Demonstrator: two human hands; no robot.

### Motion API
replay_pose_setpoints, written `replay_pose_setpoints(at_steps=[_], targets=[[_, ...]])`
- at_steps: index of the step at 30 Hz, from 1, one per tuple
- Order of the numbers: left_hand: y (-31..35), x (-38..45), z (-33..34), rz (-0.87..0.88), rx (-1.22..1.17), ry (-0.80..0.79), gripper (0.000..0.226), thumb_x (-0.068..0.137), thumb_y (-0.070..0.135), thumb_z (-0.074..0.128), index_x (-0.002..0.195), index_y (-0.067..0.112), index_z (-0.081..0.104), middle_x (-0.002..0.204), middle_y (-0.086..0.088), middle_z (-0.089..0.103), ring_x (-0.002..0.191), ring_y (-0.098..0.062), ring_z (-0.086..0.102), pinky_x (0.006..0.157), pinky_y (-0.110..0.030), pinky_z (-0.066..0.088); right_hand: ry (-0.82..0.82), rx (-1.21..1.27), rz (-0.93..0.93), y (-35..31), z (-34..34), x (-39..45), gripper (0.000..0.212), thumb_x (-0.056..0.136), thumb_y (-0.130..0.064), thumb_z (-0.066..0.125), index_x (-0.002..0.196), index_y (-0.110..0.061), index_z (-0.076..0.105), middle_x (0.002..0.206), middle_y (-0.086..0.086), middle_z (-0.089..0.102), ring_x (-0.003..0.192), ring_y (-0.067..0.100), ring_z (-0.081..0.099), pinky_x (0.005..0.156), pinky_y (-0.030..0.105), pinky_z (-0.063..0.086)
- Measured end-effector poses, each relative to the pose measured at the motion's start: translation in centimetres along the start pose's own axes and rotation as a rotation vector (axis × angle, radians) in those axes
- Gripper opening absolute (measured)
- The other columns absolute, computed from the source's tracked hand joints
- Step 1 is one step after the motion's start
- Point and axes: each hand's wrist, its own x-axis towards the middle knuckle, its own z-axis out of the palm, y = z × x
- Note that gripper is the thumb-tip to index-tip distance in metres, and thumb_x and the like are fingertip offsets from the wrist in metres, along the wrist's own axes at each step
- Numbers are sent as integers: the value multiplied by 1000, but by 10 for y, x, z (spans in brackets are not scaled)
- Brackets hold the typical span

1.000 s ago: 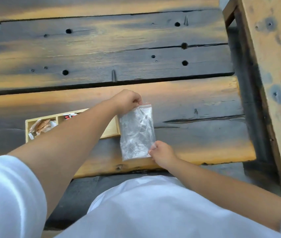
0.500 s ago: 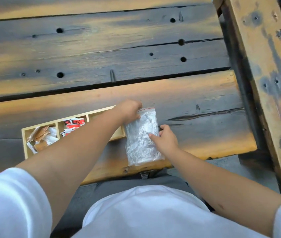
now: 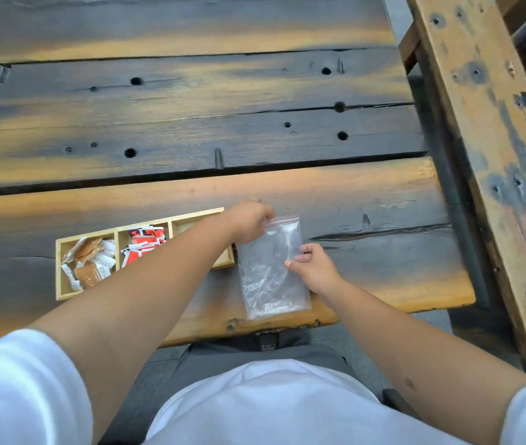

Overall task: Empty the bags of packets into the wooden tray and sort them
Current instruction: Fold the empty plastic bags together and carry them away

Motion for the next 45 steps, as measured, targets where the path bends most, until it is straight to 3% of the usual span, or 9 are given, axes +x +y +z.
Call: replay_pose_setpoints(at_steps=[6, 11, 13, 18, 21, 24, 33, 36, 45], targets=[[4, -6, 5, -70, 45, -114, 18, 90, 11, 47, 104, 19, 55, 104, -9, 64, 97, -32, 60, 82, -42, 51, -55, -8, 22, -3, 6, 3, 49, 82, -25, 76, 121, -12, 50, 108, 7, 64, 100, 24, 63, 89, 39, 52], [13, -28, -14, -19, -123, 1, 5, 92, 13, 49, 90, 17, 50, 91, -4, 59, 91, -30, 57, 80, -35, 45, -211, -13, -98, -12, -11, -8, 6, 89, -15, 69, 89, -11, 64, 93, 6, 68, 85, 21, 63, 76, 32, 50], [13, -41, -22, -23, -206, 74, 4, 91, 11, 54, 94, 14, 53, 92, -5, 59, 93, -29, 58, 77, -30, 42, -221, -54, -182, -20, -21, -17, 13, 92, -13, 65, 80, -15, 59, 79, 2, 62, 73, 15, 57, 66, 27, 45], [20, -80, -19, -180, -766, 570, 72, 84, 19, 73, 144, 20, 32, 125, 2, 46, 121, -12, 47, 102, -28, 37, -344, -12, -323, -56, -56, -52, 11, 97, -12, 57, 87, -16, 60, 83, 3, 72, 68, 9, 65, 61, 21, 48], [39, -96, 2, -314, -1433, 401, 103, 69, 48, 81, 150, 22, 22, 143, 2, 46, 132, -16, 45, 113, -40, 32, -391, 17, -370, -68, -77, -61, 8, 97, -9, 56, 91, -11, 61, 88, 10, 74, 81, 27, 62, 75, 39, 46], [58, -113, 10, -215, -1787, 72, 56, 80, 45, 73, 123, 11, 58, 112, -8, 71, 101, -24, 68, 89, -44, 53, -414, 56, -374, -74, -90, -65, 7, 96, -6, 56, 92, -9, 62, 88, 9, 74, 84, 30, 62, 78, 43, 46], [76, -132, 7, -378, -1559, 491, 9, 89, 4, 65, 99, 5, 65, 94, -14, 72, 80, -23, 69, 72, -36, 58, -335, -78, -417, -90, -92, -59, 19, 92, -15, 65, 77, -9, 54, 47, 1, 58, 35, 6, 41, 40, 18, 33], [71, -152, 10, -412, -1554, 596, 7, 89, 0, 64, 93, 5, 64, 89, -14, 70, 81, -24, 65, 86, -43, 54, -451, -63, -371, -95, -80, -56, 12, 91, -8, 65, 83, -8, 57, 57, 3, 61, 43, 9, 49, 46, 20, 40], [49, -213, 27, -548, -1515, 721, 9, 95, 10, 58, 92, 17, 63, 67, -1, 53, 47, -6, 43, 48, -22, 41, -625, -69, -351, -104, -25, -50, 14, 88, -6, 67, 78, -13, 61, 65, 11, 60, 56, 22, 51, 61, 32, 39]])
